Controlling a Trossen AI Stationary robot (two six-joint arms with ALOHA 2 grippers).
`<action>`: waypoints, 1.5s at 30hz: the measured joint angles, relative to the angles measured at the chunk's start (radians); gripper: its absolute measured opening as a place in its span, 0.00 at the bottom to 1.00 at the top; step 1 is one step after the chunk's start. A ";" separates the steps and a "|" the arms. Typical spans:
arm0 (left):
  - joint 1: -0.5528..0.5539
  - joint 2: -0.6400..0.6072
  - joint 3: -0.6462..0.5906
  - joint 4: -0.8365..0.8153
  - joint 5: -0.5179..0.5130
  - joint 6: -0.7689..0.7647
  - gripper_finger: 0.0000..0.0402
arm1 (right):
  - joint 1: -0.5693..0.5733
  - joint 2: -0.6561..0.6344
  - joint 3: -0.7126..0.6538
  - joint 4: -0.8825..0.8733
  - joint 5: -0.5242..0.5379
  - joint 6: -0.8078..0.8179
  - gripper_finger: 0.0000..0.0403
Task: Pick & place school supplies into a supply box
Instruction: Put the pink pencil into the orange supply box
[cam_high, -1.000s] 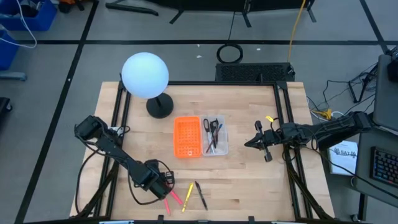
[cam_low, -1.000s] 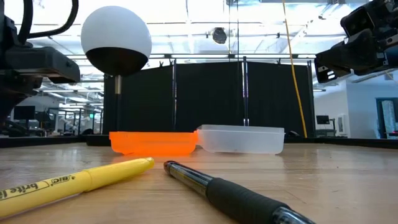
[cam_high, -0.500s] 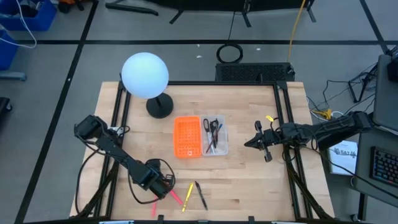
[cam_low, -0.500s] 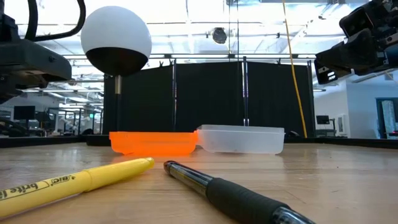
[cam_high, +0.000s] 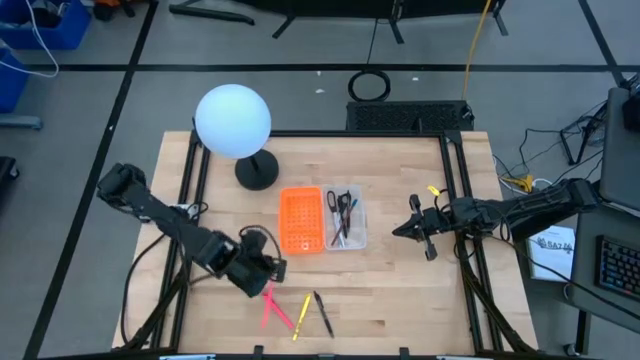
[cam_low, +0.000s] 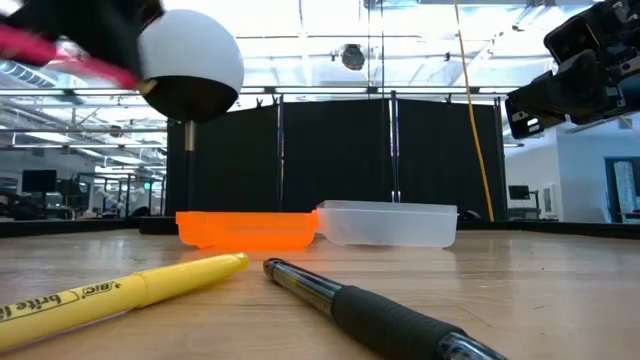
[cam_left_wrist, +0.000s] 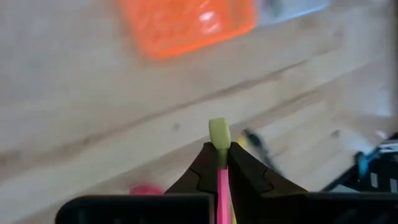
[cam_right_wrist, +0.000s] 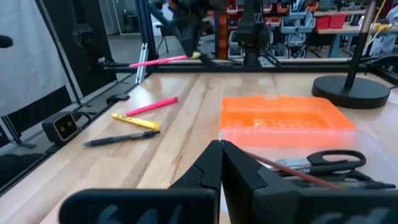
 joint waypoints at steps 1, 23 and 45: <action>0.018 0.000 0.025 -0.004 -0.014 0.044 0.05 | 0.000 0.000 0.000 0.008 0.000 0.000 0.00; 0.491 0.058 0.279 0.129 0.186 0.580 0.05 | 0.000 0.008 0.000 -0.005 0.001 0.001 0.00; 0.736 0.579 0.719 0.029 0.305 0.760 0.05 | 0.000 0.009 0.000 -0.025 0.001 0.000 0.00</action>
